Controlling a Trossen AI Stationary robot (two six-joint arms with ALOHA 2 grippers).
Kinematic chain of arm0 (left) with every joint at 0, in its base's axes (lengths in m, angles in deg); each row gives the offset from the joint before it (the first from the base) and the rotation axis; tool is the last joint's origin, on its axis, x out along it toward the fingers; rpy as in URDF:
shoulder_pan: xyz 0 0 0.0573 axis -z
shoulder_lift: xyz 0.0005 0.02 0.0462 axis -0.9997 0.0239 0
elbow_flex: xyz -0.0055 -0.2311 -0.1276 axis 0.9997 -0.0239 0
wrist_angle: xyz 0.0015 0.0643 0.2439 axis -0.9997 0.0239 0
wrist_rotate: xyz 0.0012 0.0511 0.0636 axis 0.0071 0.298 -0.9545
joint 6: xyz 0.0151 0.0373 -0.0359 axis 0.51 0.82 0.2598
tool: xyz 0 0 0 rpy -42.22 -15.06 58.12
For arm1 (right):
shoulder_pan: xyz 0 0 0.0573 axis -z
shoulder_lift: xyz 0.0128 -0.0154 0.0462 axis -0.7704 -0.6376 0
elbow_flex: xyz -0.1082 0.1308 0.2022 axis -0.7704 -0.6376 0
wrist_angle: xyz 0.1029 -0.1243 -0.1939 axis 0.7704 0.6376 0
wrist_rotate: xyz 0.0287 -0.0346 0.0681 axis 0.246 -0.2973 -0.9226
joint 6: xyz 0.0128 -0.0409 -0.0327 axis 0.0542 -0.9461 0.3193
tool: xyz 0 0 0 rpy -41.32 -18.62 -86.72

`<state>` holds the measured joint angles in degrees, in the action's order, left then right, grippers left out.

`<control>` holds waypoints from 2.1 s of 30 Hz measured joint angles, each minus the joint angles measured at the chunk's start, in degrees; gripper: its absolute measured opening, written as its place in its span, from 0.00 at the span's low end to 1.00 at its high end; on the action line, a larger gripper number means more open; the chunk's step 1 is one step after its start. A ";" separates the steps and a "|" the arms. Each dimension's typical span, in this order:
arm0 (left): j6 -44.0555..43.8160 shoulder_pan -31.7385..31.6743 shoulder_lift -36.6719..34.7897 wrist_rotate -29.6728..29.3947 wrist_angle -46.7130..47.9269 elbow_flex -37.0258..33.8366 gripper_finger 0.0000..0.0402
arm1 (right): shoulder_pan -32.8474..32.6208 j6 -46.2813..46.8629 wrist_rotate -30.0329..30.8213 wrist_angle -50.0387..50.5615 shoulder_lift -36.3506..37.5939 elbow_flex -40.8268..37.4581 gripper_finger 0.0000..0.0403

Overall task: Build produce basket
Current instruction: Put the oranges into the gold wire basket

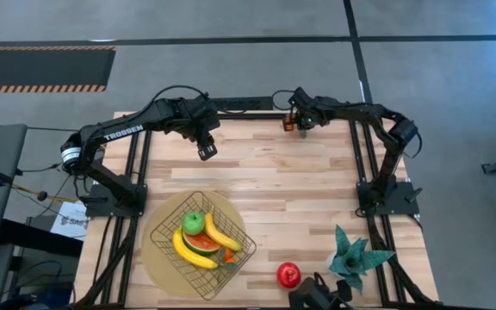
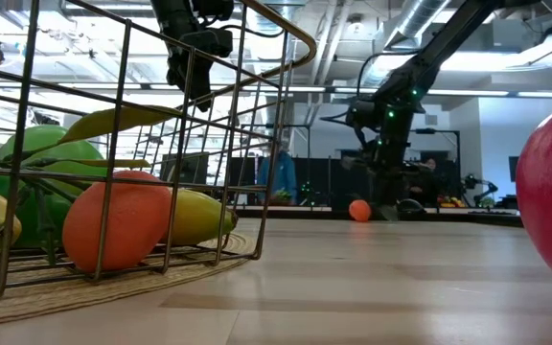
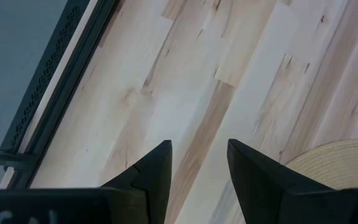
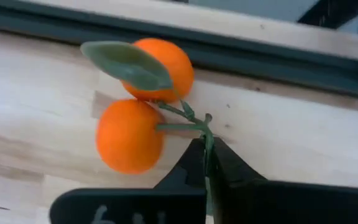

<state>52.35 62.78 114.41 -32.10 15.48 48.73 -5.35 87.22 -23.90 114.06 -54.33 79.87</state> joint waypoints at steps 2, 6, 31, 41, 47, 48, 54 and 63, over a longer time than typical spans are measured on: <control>-0.23 -0.02 0.01 0.00 0.04 0.00 0.36 | -1.09 -0.14 0.02 0.62 0.07 1.38 0.01; -0.55 -0.02 0.00 0.00 0.14 0.00 0.36 | -4.72 -0.24 0.00 2.80 1.78 4.56 0.01; 1.07 0.28 0.01 1.29 0.31 0.00 0.36 | -53.98 13.75 25.32 16.63 26.23 15.91 0.00; -3.40 7.98 -0.85 5.97 0.09 0.02 0.36 | -63.39 12.32 24.04 14.34 24.93 15.68 0.00; -11.43 15.21 -3.12 4.50 -0.14 0.04 0.36 | -68.26 8.22 20.84 9.89 21.69 15.83 0.00; -12.86 16.67 -3.71 3.70 -0.14 0.03 0.36 | -68.58 7.94 20.60 8.87 21.15 15.97 0.00; -20.01 26.70 -7.47 -2.02 -4.90 0.04 0.36 | -69.81 5.23 16.70 6.64 17.75 15.81 0.00; -20.43 40.73 -10.69 -5.52 -24.28 0.11 0.36 | -69.29 -0.88 14.36 3.70 14.67 20.09 0.00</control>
<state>31.92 103.51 103.72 -37.62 -8.80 48.84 -74.64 86.34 -9.54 117.76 -39.67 99.96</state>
